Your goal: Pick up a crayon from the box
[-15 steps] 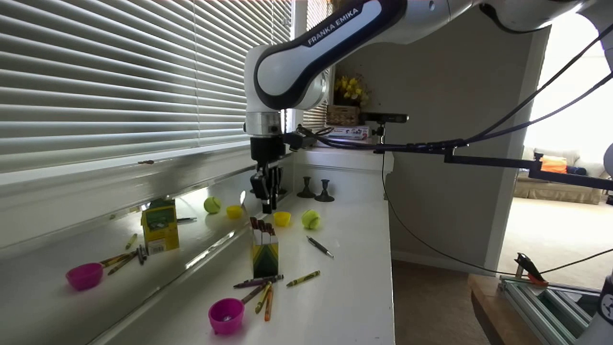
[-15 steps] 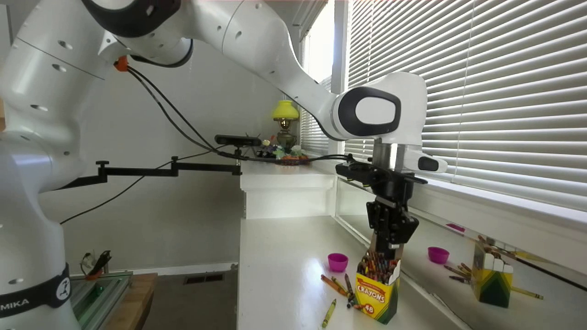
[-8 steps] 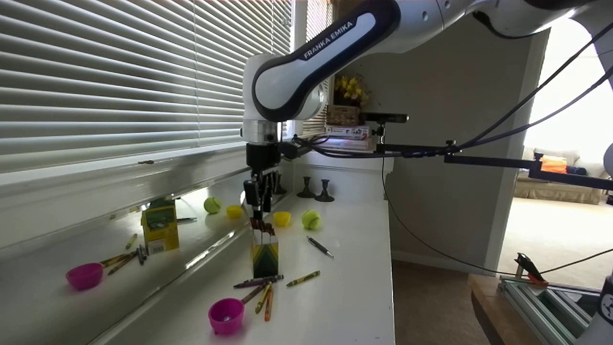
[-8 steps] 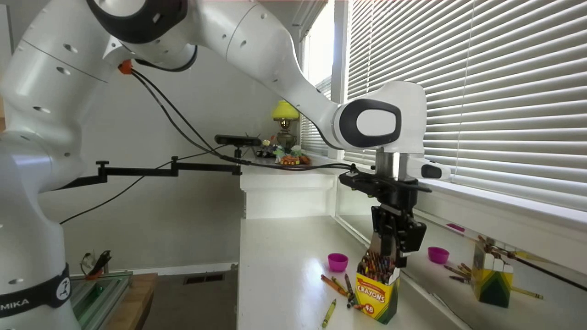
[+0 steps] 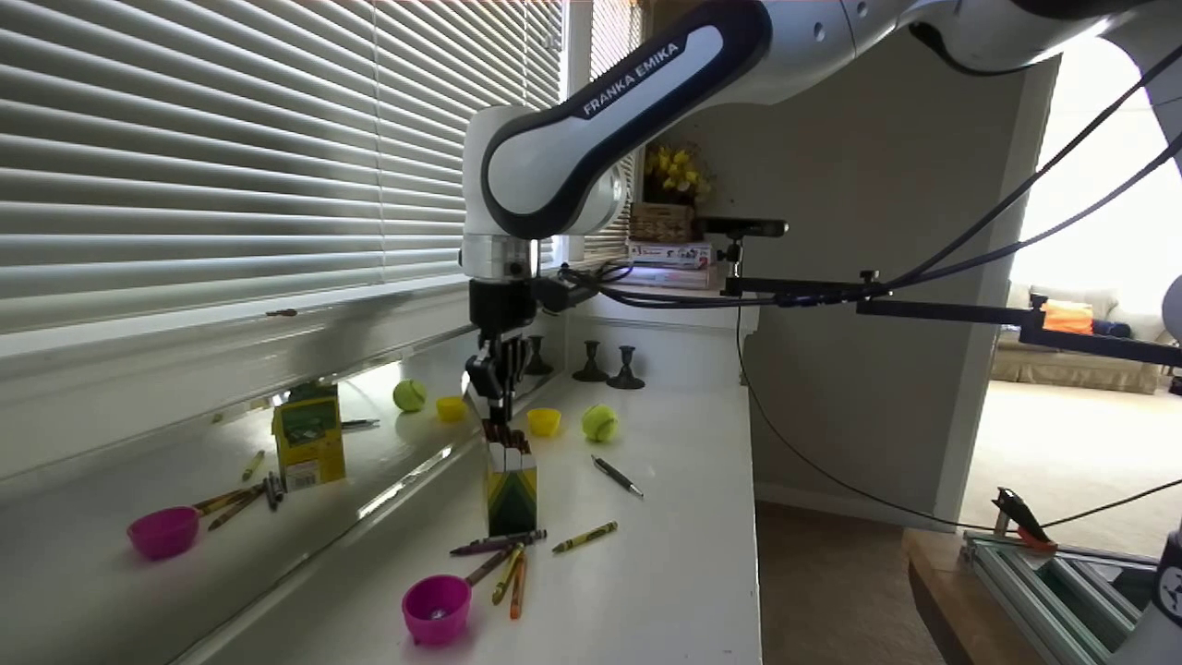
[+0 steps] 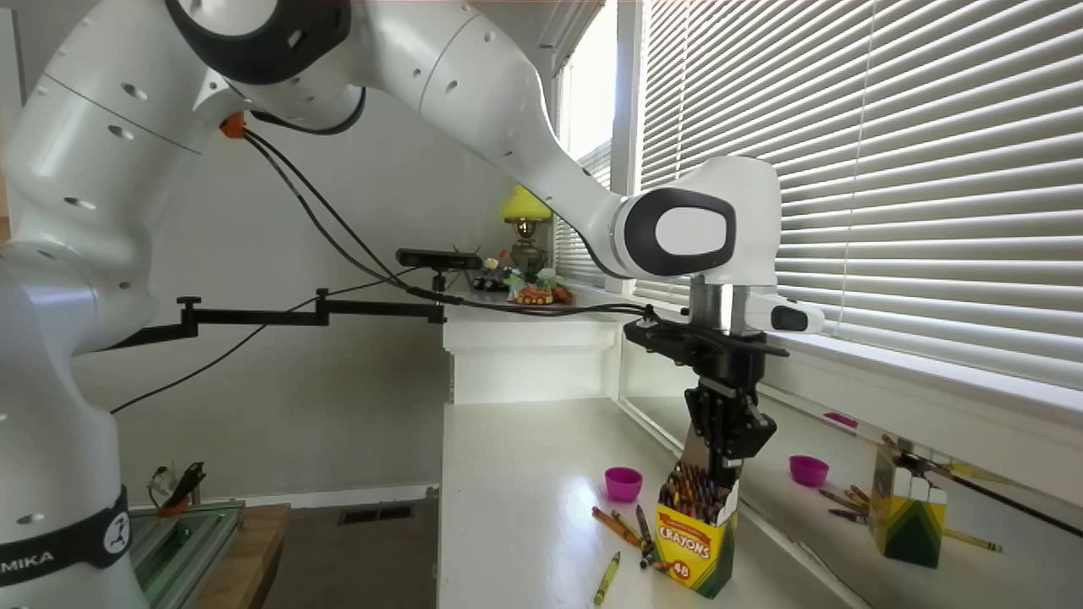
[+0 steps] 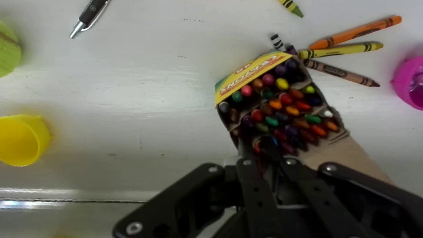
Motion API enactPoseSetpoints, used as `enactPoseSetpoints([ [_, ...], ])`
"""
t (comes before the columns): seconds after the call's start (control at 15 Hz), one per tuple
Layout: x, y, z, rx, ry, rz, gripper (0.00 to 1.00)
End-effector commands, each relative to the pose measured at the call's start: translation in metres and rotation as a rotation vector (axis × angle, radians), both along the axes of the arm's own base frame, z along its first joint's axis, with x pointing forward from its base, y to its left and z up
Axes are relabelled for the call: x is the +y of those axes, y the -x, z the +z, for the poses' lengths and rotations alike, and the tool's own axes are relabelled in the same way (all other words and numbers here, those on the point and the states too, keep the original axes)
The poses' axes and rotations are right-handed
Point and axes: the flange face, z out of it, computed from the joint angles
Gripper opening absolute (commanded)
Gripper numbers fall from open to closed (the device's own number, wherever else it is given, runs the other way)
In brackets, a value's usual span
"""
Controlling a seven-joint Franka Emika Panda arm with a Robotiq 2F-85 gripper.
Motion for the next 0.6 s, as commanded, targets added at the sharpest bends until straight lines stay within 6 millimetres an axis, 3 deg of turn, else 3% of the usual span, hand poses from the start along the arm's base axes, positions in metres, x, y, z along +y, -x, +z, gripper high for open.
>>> enactPoseSetpoints([
  [0.0,0.0061,0.0031,0.0061,0.003,0.012,-0.017,0.09],
  [0.27,0.0081,0.0031,0.0043,0.011,0.010,-0.010,0.13],
  [0.53,0.0107,0.0047,0.0038,0.024,0.006,-0.002,0.11],
])
